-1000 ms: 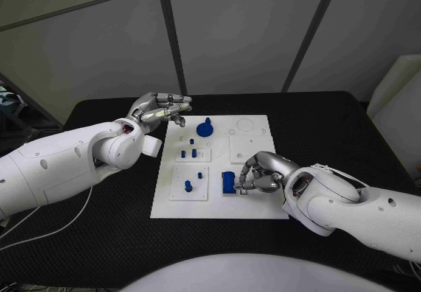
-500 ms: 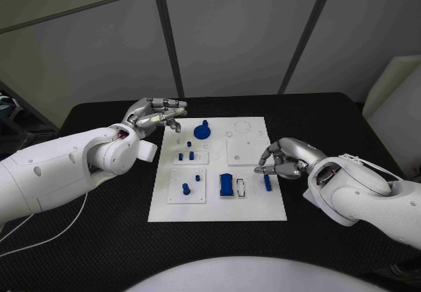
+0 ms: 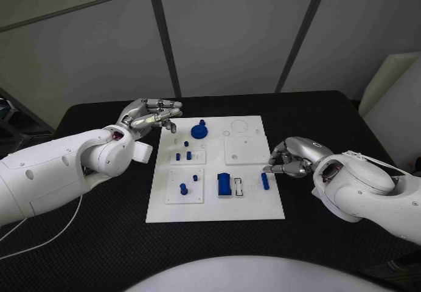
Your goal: Assemble the parts on the task board
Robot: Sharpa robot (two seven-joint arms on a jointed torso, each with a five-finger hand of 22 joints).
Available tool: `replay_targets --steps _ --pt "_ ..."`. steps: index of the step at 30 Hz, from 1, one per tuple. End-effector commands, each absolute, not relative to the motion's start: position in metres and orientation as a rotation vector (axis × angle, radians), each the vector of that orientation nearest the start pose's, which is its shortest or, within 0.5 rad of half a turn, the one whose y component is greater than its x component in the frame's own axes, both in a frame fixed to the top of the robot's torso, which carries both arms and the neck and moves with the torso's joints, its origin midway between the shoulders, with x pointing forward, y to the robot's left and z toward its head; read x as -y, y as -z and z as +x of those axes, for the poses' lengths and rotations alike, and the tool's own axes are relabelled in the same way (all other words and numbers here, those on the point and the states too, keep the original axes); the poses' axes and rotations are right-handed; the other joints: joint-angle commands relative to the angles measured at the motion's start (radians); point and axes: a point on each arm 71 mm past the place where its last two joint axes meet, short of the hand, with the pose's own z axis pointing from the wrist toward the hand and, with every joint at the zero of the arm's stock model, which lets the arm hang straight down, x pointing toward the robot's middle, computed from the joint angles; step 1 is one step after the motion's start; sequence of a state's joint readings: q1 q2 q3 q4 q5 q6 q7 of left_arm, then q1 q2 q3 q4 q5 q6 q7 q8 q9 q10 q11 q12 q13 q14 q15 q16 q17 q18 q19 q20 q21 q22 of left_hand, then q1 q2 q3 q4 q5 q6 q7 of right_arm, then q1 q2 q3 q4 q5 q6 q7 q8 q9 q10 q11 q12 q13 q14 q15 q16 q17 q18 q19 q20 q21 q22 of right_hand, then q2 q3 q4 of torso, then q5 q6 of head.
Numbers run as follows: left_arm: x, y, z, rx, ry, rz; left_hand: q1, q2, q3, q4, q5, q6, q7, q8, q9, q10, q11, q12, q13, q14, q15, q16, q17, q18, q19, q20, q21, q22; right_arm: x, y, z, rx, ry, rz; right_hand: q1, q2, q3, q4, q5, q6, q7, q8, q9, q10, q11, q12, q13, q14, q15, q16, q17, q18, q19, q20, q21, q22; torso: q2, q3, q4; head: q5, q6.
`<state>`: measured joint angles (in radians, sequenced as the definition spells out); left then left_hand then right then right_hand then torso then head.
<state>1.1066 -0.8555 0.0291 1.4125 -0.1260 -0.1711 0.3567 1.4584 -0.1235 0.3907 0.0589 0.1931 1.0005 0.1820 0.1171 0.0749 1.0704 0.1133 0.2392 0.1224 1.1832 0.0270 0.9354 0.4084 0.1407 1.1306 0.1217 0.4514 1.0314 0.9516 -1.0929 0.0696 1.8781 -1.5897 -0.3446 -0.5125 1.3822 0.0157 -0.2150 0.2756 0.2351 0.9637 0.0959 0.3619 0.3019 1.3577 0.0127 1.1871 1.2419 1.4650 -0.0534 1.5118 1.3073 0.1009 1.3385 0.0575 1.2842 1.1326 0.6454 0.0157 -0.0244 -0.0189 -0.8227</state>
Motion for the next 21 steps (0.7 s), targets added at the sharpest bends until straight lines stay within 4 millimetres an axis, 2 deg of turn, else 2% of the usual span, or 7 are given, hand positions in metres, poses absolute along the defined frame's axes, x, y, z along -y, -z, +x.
replay_targets --steps 1,4,9,13,21 --pt "-0.24 0.206 0.497 -1.495 1.534 -1.064 0.006 0.0 -0.001 -0.006 0.003 -0.003 0.003 0.004 -0.002 -0.008 0.0 0.006 -0.001 -0.01 0.0 -0.006 -0.002 0.041 -0.003 -0.001 0.003 0.001 0.237 0.225 0.392 -1.856 -0.34 0.045 -0.024 0.0 -0.009 0.012 0.008 0.014 0.0 -0.01 -0.002 0.005 0.005 0.005 0.006 0.077 0.004 -0.007 0.122 -0.009 -0.002 0.004 -0.005 -0.003 -0.001 -0.0022 0.0003 -0.006 0.002" --pt "-0.24 0.206 0.497 -1.496 1.534 -1.064 0.006 0.0 -0.001 -0.006 0.003 -0.003 0.003 0.004 -0.002 -0.008 0.0 0.006 -0.001 -0.01 0.0 -0.006 -0.002 0.041 -0.003 -0.001 0.003 0.001 0.234 0.228 0.392 -1.871 -0.345 0.048 -0.034 -0.003 -0.02 0.013 0.032 0.019 -0.001 -0.015 -0.002 0.007 0.004 0.008 0.009 0.077 0.004 -0.008 0.122 -0.008 -0.003 0.004 -0.006 -0.004 -0.001 0.0002 0.0004 -0.008 0.001" --pt "-0.24 0.206 0.497 -1.495 1.534 -1.064 0.006 0.0 0.0 -0.006 0.003 -0.003 0.003 0.004 -0.002 -0.008 0.0 0.007 -0.001 -0.01 0.0 -0.006 -0.002 0.041 -0.003 -0.001 0.003 0.001 0.231 0.234 0.391 -1.898 -0.348 0.049 -0.037 -0.005 -0.024 0.013 0.033 0.022 -0.002 -0.015 -0.001 0.007 0.004 0.01 0.01 0.077 0.003 -0.008 0.121 -0.008 -0.003 0.004 -0.006 -0.004 -0.001 -0.0022 0.0011 -0.013 -0.001" --pt "-0.24 0.206 0.497 -1.495 1.533 -1.065 0.007 0.0 0.0 -0.007 0.003 -0.003 0.003 0.004 -0.002 -0.008 0.0 0.007 -0.001 -0.011 0.0 -0.006 -0.002 0.041 -0.004 -0.001 0.003 0.002 0.229 0.239 0.389 -1.921 -0.352 0.047 -0.038 -0.006 -0.026 0.013 0.033 0.025 -0.003 -0.014 0.0 0.007 0.003 0.009 0.009 0.077 0.003 -0.009 0.12 -0.008 -0.003 0.004 -0.007 -0.004 -0.001 -0.0007 -0.0004 -0.012 -0.003" --pt "-0.24 0.206 0.497 -1.495 1.533 -1.064 0.008 0.0 0.002 -0.009 0.003 -0.003 0.003 0.004 -0.002 -0.008 0.0 0.008 -0.001 -0.011 0.0 -0.006 -0.002 0.041 -0.005 -0.001 0.004 0.003 0.226 0.246 0.387 -1.955 -0.35 0.034 -0.037 -0.005 -0.03 0.012 0.033 0.035 -0.006 -0.011 0.003 0.007 0.001 0.009 0.01 0.077 0.002 -0.009 0.12 -0.008 -0.003 0.003 -0.007 -0.004 -0.001 -0.0011 0.0001 -0.011 -0.006"
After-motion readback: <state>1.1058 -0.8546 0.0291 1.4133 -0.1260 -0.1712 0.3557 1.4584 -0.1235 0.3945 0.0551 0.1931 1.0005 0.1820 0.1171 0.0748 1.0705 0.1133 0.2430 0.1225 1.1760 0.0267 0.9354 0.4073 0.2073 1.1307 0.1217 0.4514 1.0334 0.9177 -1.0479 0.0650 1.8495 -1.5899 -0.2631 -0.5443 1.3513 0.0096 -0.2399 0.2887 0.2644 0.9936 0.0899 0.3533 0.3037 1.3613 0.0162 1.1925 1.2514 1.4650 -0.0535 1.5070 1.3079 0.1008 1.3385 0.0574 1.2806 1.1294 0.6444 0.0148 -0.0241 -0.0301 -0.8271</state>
